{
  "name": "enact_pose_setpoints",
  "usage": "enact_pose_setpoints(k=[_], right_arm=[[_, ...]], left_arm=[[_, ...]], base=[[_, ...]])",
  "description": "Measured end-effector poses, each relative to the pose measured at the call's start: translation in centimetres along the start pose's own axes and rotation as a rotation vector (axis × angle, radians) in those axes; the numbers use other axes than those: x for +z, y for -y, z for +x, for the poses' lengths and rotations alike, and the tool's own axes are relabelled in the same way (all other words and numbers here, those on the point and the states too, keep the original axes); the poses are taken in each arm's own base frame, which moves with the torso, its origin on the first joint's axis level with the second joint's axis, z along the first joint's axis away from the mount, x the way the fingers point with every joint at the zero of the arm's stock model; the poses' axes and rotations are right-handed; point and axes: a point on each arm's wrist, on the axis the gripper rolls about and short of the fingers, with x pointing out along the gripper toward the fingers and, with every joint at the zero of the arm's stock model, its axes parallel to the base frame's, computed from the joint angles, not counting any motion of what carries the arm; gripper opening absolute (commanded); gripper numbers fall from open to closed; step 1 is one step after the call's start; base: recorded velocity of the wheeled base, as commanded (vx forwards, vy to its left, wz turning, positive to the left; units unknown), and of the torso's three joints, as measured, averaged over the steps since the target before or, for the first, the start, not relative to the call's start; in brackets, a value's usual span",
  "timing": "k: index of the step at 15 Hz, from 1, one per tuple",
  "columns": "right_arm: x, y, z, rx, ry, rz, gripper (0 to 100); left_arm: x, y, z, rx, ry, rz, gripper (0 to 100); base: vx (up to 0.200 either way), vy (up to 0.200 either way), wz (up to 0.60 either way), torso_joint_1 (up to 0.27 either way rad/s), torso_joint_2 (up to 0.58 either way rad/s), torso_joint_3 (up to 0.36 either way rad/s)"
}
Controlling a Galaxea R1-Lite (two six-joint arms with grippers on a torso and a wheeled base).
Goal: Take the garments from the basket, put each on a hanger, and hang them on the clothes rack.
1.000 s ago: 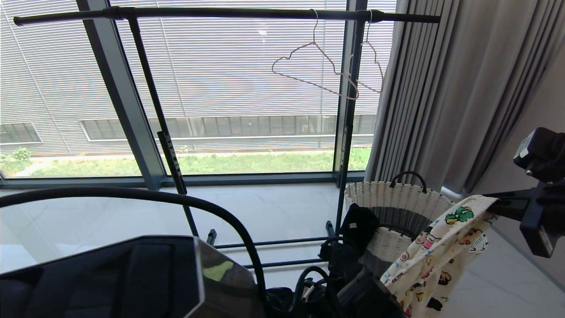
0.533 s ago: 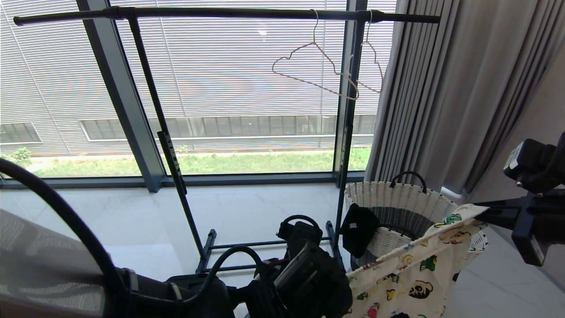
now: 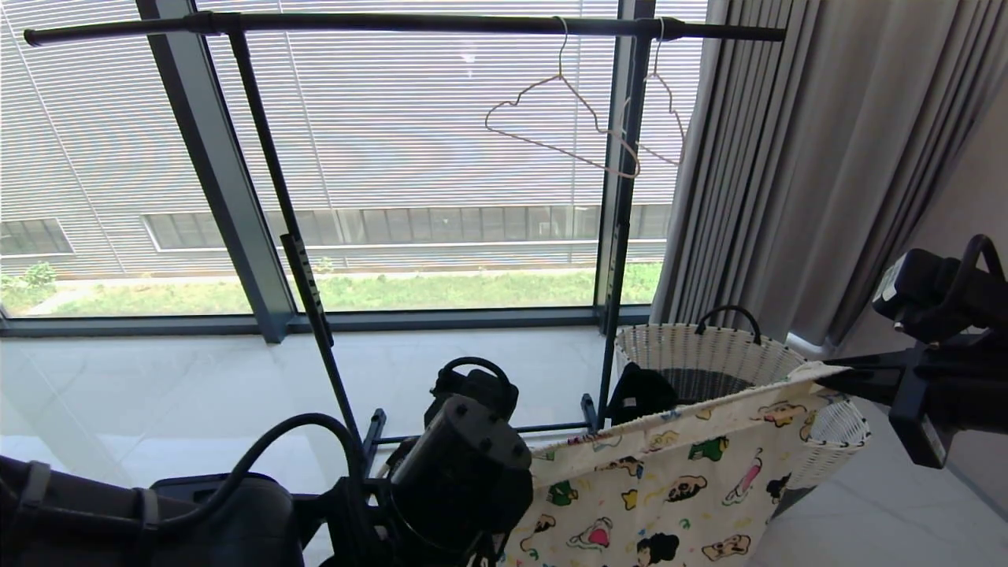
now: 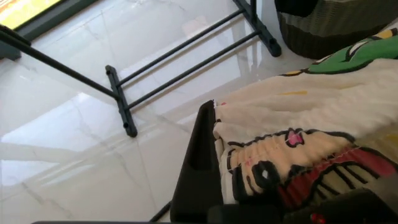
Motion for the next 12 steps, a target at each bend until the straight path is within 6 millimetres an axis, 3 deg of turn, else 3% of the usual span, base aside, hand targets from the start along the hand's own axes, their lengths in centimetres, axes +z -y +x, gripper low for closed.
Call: enact_pose_setpoints(k=[3, 7, 9, 12], right_arm=[[1.6, 0.4, 0.1, 0.001, 0.05, 0.02, 0], [5.9, 2.4, -0.2, -0.051, 0.17, 0.012, 0], [7.6, 3.3, -0.2, -0.061, 0.191, 0.008, 0], [8.3, 3.7, 0.5, -0.057, 0.19, 0.007, 0]], left_arm=[[2.4, -4.9, -1.6, -0.023, 0.089, 0.093, 0], [7.5, -11.6, -4.4, 0.014, 0.303, 0.12, 0], [9.3, -13.5, -5.8, -0.007, 0.35, 0.112, 0], [10.0, -14.2, -6.5, -0.017, 0.387, 0.105, 0]], base=[[0.0, 0.0, 0.0, 0.0, 0.0, 0.0], [0.0, 0.0, 0.0, 0.0, 0.0, 0.0], [0.0, 0.0, 0.0, 0.0, 0.0, 0.0], [0.0, 0.0, 0.0, 0.0, 0.0, 0.0]])
